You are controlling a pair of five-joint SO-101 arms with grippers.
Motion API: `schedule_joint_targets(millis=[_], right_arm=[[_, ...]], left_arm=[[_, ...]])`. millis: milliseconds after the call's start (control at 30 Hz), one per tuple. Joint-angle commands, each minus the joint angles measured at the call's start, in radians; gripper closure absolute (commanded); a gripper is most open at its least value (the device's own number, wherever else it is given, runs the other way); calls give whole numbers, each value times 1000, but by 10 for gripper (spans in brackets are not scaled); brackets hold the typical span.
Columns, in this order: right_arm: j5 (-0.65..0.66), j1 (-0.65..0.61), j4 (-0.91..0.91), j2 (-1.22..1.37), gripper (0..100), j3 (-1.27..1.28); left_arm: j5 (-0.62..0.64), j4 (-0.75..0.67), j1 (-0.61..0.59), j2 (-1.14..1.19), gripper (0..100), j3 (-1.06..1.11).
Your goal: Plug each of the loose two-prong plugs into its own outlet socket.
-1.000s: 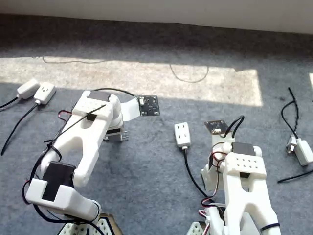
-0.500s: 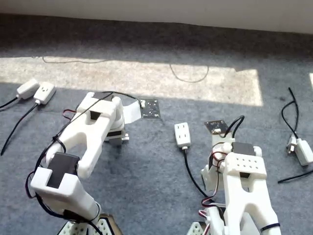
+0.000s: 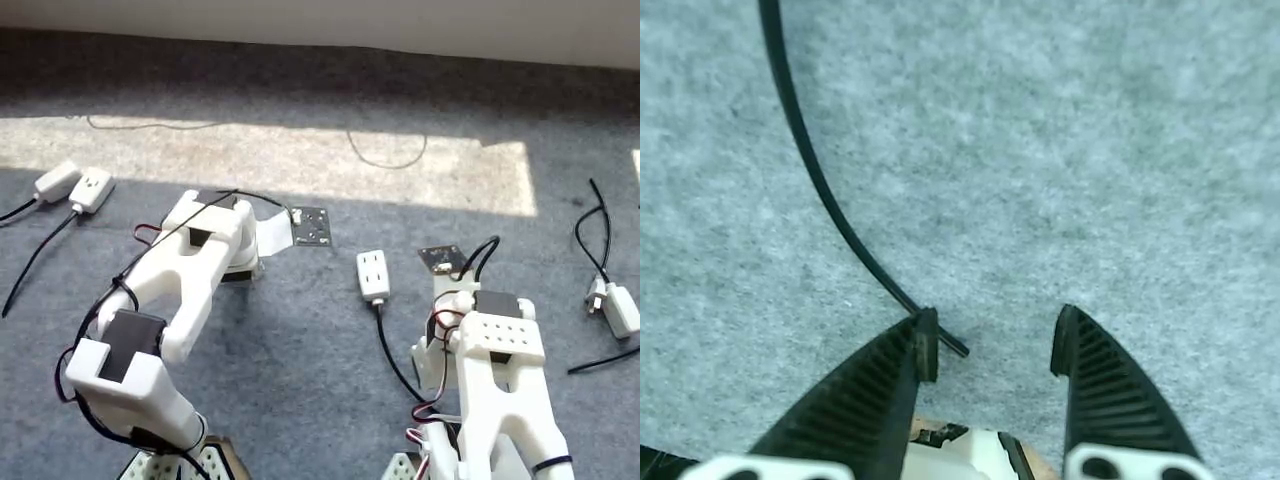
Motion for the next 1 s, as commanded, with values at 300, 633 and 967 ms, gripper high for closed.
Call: schedule_joint_targets(millis=[300,633,967], right_arm=[[0,5,-10,-12,807,-8],[0,7,-116,-12,807,-4],[-129,10,-222,-12,807,-4]], left_arm=[[193,20,-13,-197,990,-177],[578,20,120,-685,994,-102],[838,-499,219,-1386,995,673]])
